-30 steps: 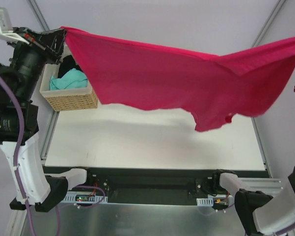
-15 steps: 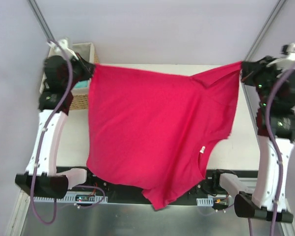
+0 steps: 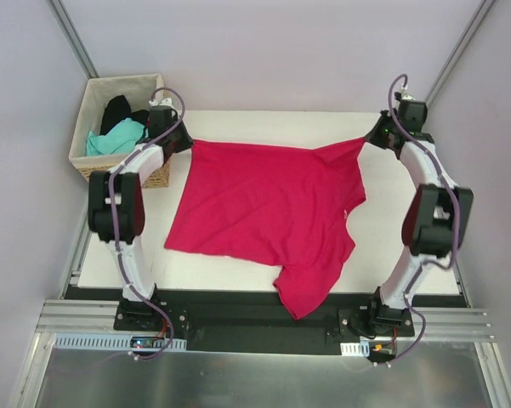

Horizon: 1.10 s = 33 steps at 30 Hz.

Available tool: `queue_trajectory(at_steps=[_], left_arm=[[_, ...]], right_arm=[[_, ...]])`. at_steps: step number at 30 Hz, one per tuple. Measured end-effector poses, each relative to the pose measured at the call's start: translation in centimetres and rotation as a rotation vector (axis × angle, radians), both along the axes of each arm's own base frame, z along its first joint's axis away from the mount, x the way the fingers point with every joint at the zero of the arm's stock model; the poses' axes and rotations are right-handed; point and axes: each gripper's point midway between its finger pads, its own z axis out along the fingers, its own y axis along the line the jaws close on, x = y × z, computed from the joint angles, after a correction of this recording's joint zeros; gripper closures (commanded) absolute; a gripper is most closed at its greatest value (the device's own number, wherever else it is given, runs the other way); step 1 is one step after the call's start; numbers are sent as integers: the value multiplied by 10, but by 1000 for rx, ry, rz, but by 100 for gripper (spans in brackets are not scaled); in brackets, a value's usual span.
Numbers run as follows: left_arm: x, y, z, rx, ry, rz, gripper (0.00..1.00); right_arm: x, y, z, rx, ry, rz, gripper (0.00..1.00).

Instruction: Fold and stack the t-shirts

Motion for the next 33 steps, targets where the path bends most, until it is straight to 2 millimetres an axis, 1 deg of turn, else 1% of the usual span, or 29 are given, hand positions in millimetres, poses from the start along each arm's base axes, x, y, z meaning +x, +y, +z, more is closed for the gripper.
queue_trajectory(at_steps=[2,4,6,7,9,13,16,18,19,20,21,22,23,24,25,28,31,33], left_arm=[[30,-2,-13,8,-8,2,100],[57,-1,-25,19,-13,15,100],[78,-1,-32,24,-21,24,100],[85,-1,-33,25,-27,26,100],[97,-3,-34,28,-37,30,100],[118,-7,-27,23,-77,30,100],[130,-9,-31,23,-90,34,100],[133,-9,-38,26,-81,37,100],[133,-8,-43,28,-74,41,80],[134,-7,-48,33,-65,47,61],[135,-5,-53,38,-55,53,49],[136,-5,-56,42,-49,56,11],[138,-5,-60,44,-42,57,8],[139,-5,-62,47,-35,55,1],[141,-5,-63,43,-30,58,1],[144,-5,-53,44,-35,56,1],[153,-8,-25,38,-90,54,1],[153,-13,-5,33,-118,47,1]], right_arm=[[33,-1,-36,11,45,10,100],[58,-1,-66,20,78,16,100],[76,-1,-85,26,99,19,100],[85,-1,-90,26,98,21,100],[102,-1,-93,28,86,24,100],[133,2,-78,41,18,22,99],[149,4,-70,54,-26,16,99],[155,6,-71,64,-38,12,99],[155,7,-74,68,-35,10,81],[157,8,-78,74,-35,9,35],[159,10,-80,82,-33,8,14],[161,12,-85,91,-31,9,4],[164,13,-87,105,-32,10,4],[166,16,-88,122,-31,15,4],[168,19,-87,139,-35,23,4],[172,27,-73,175,-56,33,4],[172,33,-47,198,-94,39,4],[163,38,-27,204,-105,43,4]])
